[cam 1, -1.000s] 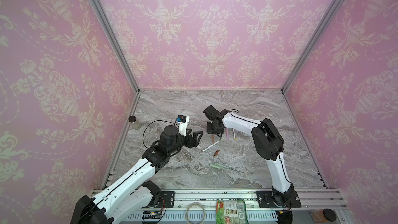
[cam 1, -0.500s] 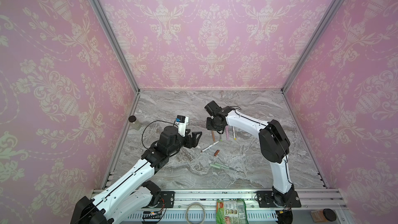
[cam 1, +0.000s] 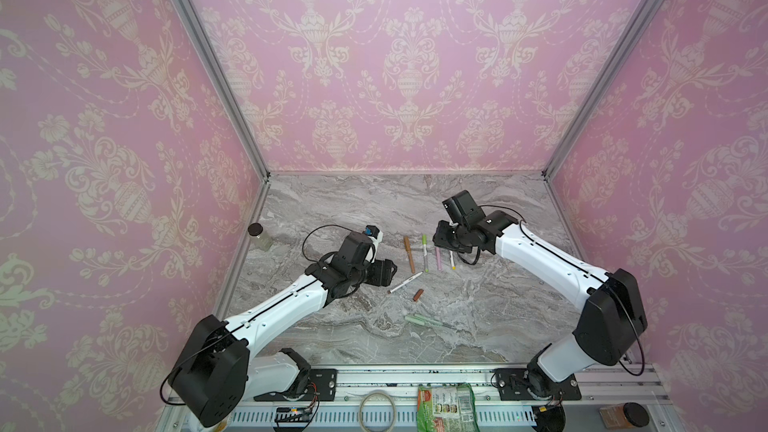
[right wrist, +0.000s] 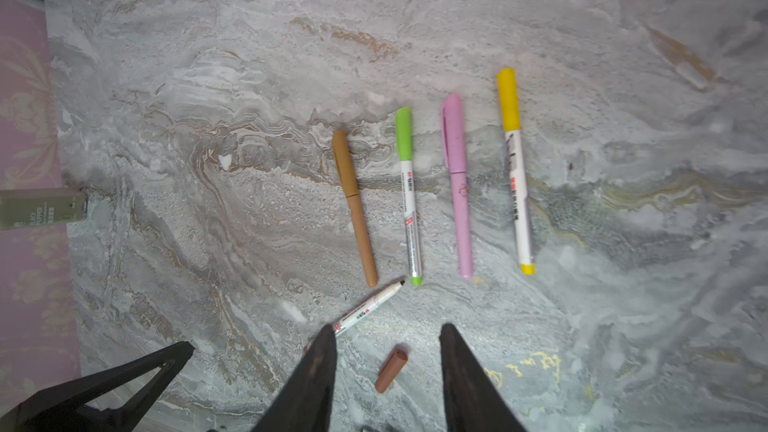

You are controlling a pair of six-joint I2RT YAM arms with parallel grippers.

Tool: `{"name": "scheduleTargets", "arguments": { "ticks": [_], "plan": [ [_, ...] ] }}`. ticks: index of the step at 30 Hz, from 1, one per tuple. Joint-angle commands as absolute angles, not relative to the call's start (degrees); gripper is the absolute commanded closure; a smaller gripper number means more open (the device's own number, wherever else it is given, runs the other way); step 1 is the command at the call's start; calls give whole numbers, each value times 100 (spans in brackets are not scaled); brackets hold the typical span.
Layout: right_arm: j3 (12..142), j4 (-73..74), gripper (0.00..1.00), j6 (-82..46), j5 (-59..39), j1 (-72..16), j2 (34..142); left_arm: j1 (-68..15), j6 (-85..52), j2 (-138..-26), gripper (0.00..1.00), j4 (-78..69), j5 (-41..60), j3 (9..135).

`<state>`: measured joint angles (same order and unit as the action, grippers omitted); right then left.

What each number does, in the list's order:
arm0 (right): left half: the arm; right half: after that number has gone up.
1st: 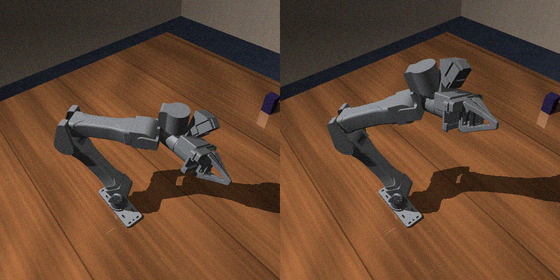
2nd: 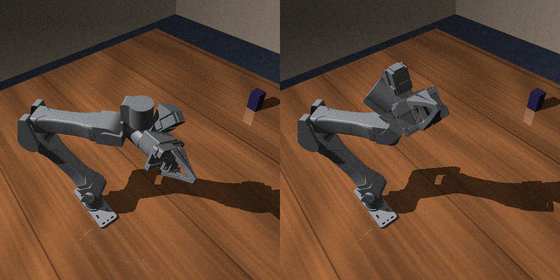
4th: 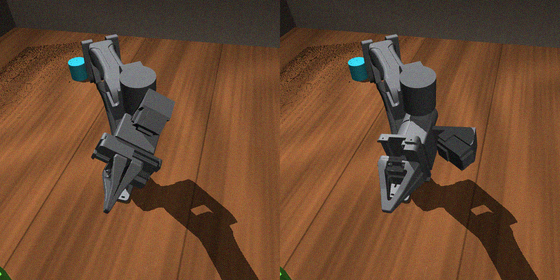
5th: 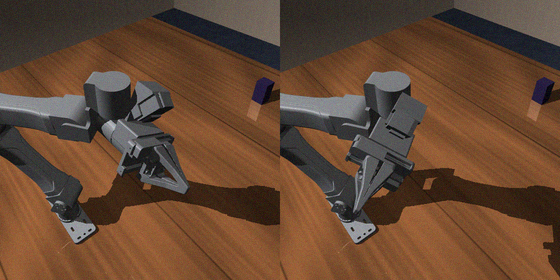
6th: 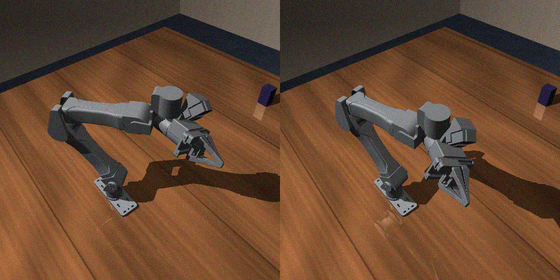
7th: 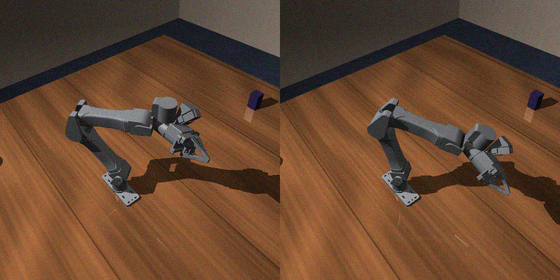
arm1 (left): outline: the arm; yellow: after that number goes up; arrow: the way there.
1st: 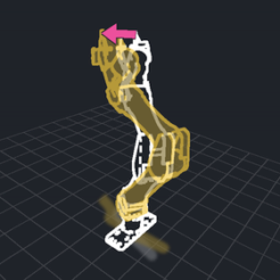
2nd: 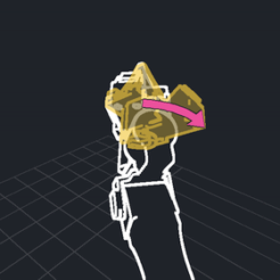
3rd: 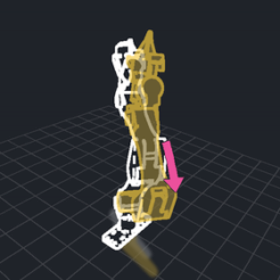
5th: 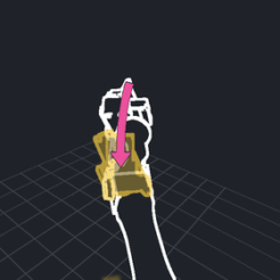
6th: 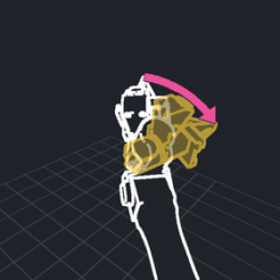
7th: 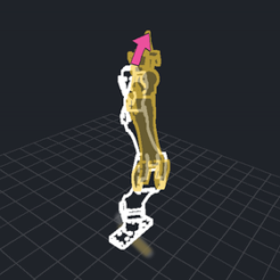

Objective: Insert the pens into the pen caps
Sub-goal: 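Move the left gripper over the white pen and grasp it while the right gripper withdraws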

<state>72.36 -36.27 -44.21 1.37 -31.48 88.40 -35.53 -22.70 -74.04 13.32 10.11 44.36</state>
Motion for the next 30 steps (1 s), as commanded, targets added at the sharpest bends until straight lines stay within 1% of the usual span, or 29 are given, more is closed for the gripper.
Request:
{"name": "scheduleTargets", "arguments": {
  "ticks": [1, 6, 14, 23, 30],
  "plan": [
    [6886, -3549, 56, -4553, 178, -3006, 8409, -3757, -1759, -7912, 24, 2077, 1070, 4862],
    [6385, -3382, 55, -4561, 90, -2808, 8072, -3932, -1429, -8796, 28, 2661, 1168, 5468],
    [6210, -3220, 55, -4506, -65, -2648, 7999, -4162, -1059, -9885, 34, 3227, 787, 6109],
    [6071, -3108, 55, -4474, -149, -2521, 7963, -4315, -773, -10424, 40, 3239, 528, 6306],
    [6012, -3063, 55, -4507, -152, -2507, 7943, -4322, -572, -10660, 52, 3272, 569, 6411]
  ]
}}
